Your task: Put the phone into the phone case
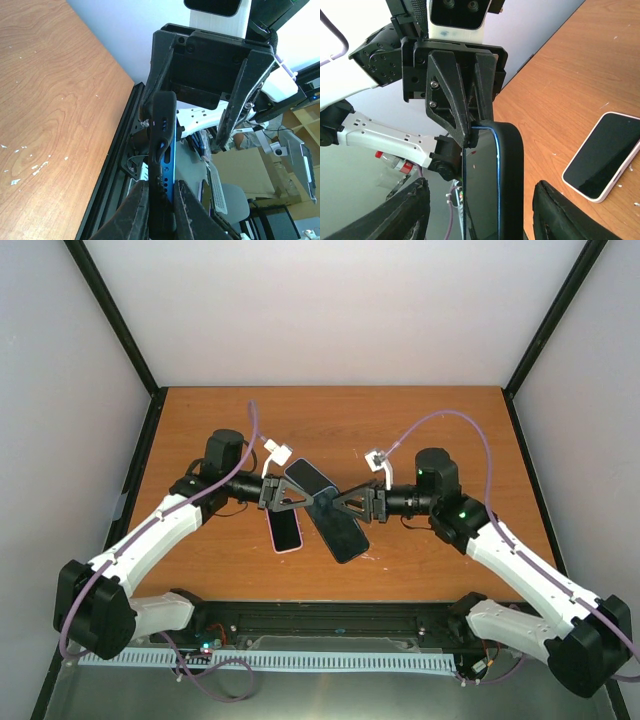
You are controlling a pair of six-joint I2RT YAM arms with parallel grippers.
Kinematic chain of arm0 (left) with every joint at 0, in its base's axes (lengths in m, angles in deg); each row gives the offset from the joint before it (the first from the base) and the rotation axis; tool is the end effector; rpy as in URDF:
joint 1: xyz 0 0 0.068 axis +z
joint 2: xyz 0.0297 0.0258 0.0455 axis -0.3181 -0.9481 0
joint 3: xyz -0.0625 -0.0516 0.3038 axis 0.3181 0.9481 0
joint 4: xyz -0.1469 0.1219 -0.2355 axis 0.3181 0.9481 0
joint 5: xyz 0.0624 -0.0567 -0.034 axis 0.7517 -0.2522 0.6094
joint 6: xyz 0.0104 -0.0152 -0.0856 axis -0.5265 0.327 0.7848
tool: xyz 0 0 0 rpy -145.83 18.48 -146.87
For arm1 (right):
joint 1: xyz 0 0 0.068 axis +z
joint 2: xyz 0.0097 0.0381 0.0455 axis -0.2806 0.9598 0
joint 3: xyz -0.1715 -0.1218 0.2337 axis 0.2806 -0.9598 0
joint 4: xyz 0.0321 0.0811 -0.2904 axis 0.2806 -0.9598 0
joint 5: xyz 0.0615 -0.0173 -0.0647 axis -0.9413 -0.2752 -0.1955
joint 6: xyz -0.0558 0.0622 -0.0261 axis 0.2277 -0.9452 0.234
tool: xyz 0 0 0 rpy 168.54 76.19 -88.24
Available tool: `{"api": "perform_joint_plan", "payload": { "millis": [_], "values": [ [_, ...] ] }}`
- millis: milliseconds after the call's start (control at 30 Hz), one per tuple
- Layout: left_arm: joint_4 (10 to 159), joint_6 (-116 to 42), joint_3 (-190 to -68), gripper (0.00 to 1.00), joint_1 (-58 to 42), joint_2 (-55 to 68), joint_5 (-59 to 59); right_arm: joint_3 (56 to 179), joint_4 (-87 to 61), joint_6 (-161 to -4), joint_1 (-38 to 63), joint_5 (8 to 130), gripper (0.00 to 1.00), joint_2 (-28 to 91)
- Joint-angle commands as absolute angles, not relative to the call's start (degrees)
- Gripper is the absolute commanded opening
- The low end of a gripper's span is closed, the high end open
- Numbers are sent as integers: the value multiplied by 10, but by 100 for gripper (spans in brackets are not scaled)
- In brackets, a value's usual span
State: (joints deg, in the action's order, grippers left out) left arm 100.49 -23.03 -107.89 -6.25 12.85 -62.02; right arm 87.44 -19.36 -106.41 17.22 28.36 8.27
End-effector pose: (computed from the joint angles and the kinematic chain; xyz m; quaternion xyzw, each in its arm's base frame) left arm 0.2316 -0.1874 0.3141 0.2722 0.7184 -0.6241 0.1428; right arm 0.1946 0.1979 0.3305 -0.2532 0.7380 0.5622 0.2743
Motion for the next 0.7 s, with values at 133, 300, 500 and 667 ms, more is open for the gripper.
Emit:
{"api": "perform_joint_plan", "payload": {
  "millis": [133,300,500,667],
  "values": [
    [984,-246,-1081,0,-62,131,-659,896,-167,-1074,180,260,46,110],
    [988,-250,-1081,0,-62,128,-659,893,-154,-1073,183,255,34,116],
    [1000,-252,-1086,0,-62,120,-649,890,-151,-1073,183,262,13,116],
    [1025,-258,-1095,0,-62,113,-627,874,-144,-1079,183,285,3,100]
  ]
}}
